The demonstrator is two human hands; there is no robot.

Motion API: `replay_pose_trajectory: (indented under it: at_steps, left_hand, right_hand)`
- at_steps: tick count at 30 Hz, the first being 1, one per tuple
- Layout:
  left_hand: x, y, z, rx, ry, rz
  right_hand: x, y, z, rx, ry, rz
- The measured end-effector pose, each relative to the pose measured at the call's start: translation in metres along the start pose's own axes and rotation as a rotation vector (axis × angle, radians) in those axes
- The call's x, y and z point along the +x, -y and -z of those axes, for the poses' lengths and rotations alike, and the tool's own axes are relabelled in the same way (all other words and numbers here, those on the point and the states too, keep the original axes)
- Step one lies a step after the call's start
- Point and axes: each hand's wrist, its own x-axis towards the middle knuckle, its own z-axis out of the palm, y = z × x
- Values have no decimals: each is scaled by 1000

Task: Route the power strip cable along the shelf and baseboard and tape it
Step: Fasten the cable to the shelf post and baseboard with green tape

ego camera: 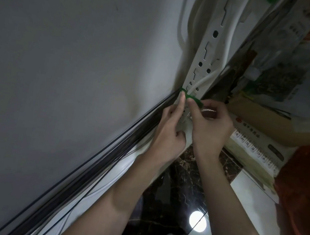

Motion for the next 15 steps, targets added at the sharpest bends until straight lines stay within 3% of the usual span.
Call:
replay_pose_trajectory:
  at_steps: [15]
  left_hand:
    - [-2, -2, 2, 10, 7, -13]
  right_hand:
    - [0, -2, -7, -219, -77, 173]
